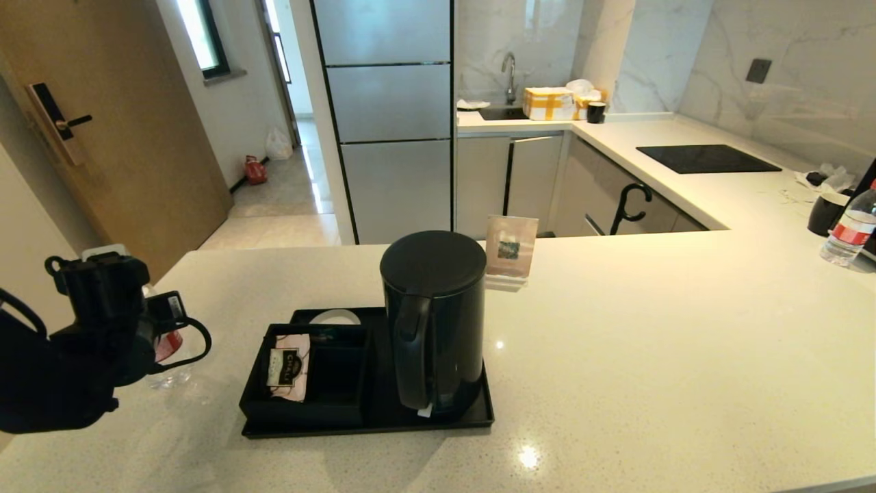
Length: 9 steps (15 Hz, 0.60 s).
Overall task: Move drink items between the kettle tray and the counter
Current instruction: Return the bottled water to its original position
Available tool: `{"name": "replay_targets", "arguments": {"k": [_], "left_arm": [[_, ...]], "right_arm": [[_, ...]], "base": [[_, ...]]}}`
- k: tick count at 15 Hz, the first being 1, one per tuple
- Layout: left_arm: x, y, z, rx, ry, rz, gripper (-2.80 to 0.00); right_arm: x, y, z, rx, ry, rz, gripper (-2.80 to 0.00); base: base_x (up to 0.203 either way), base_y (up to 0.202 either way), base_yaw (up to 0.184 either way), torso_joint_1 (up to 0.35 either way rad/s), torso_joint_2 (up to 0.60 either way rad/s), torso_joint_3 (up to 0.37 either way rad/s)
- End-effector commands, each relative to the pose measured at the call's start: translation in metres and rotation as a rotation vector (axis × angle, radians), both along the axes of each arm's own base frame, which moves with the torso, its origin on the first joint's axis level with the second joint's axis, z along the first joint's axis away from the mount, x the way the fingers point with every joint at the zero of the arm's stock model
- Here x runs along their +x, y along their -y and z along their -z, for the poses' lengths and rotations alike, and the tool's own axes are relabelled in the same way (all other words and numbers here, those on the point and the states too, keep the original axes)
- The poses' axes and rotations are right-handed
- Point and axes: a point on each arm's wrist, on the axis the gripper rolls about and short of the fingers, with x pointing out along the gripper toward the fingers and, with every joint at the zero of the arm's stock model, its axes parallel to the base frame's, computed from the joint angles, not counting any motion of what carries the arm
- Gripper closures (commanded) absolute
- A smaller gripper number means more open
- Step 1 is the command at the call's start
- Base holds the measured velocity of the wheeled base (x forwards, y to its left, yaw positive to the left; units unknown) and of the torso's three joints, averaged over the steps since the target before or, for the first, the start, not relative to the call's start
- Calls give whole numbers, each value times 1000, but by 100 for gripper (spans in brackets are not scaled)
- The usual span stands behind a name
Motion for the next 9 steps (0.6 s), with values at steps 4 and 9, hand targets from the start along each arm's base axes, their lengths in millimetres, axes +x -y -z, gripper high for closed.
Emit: {"name": "replay_targets", "arguments": {"k": [4, 9], "left_arm": [[-2, 1, -12, 6, 44, -2, 0], [36, 49, -91, -3, 145, 173, 0]], "right_arm": [[0, 0, 0, 0, 0, 0, 0], [0, 0, 0, 0, -1, 1, 0]], "base": [[0, 0, 0, 0, 0, 0], [0, 0, 0, 0, 0, 0]]}}
